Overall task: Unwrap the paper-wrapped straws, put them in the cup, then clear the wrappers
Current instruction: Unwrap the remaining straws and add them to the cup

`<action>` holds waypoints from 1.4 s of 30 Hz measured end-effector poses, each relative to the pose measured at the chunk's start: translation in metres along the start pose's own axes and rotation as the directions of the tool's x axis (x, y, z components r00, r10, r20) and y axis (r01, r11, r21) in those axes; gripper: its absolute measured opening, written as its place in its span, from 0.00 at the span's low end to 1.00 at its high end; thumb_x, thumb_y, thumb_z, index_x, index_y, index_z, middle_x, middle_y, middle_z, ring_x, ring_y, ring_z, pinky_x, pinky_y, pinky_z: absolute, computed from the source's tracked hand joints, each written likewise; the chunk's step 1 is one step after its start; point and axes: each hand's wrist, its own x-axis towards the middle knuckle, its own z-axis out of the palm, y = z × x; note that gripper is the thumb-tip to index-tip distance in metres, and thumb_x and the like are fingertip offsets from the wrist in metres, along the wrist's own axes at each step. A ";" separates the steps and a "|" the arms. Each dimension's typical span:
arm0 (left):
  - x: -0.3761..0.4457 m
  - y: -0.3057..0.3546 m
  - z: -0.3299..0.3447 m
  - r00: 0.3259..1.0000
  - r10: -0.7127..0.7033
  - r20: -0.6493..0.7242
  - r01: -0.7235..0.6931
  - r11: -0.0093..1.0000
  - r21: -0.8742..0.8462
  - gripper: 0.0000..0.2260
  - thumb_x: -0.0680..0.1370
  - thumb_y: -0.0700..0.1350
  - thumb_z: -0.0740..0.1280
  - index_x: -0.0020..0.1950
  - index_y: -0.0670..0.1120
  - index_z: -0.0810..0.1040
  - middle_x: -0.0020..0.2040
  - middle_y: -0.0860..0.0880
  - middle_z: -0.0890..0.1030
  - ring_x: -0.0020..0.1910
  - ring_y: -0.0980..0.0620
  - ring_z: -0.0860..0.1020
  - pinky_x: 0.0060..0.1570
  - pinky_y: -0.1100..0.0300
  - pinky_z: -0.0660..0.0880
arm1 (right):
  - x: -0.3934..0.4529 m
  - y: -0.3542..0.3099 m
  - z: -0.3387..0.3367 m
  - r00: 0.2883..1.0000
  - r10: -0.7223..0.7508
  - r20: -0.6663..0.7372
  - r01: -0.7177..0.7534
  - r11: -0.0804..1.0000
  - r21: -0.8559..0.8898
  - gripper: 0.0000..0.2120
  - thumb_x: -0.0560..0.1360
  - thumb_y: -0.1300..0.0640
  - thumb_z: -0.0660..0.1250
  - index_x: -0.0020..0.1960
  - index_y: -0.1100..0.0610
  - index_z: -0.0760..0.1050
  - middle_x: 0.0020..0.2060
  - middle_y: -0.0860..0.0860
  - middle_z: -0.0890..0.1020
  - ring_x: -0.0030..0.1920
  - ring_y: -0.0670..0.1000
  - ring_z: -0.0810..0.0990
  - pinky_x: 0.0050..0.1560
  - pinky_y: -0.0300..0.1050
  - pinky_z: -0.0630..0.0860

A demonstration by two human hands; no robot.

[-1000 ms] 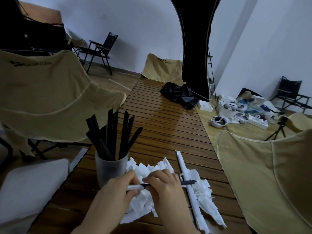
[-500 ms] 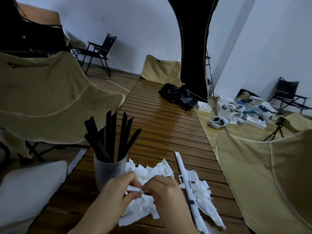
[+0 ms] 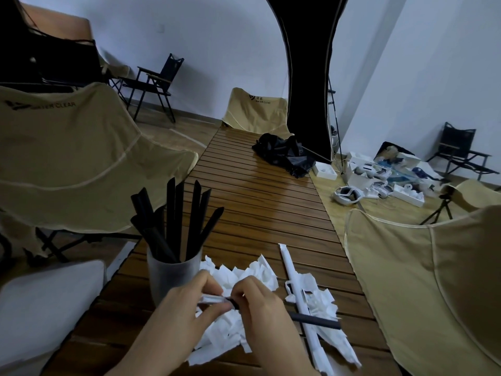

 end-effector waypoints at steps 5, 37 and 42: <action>0.000 0.000 -0.004 0.999 -0.030 -0.011 0.031 0.999 0.026 0.02 0.78 0.54 0.64 0.48 0.57 0.75 0.43 0.61 0.80 0.45 0.62 0.79 0.45 0.71 0.75 | 0.000 -0.003 -0.002 0.998 0.057 0.020 -0.056 0.998 -0.020 0.02 0.80 0.57 0.58 0.51 0.53 0.69 0.47 0.46 0.74 0.42 0.49 0.75 0.42 0.47 0.75; -0.001 0.008 -0.001 1.000 -0.010 -0.007 0.010 1.000 -0.013 0.06 0.71 0.50 0.74 0.42 0.61 0.79 0.42 0.66 0.80 0.47 0.68 0.77 0.39 0.77 0.70 | 0.005 0.005 0.003 0.975 0.129 -0.183 -0.164 0.969 -0.187 0.04 0.69 0.57 0.64 0.38 0.48 0.72 0.31 0.42 0.73 0.26 0.45 0.72 0.22 0.35 0.64; 0.001 0.007 0.002 1.000 -0.020 -0.015 0.021 0.999 0.026 0.08 0.71 0.50 0.74 0.40 0.62 0.77 0.43 0.66 0.79 0.46 0.66 0.77 0.38 0.78 0.69 | 0.005 0.007 0.010 0.972 0.190 -0.141 -0.216 0.956 -0.200 0.07 0.72 0.55 0.57 0.41 0.50 0.74 0.34 0.45 0.75 0.30 0.50 0.75 0.27 0.45 0.71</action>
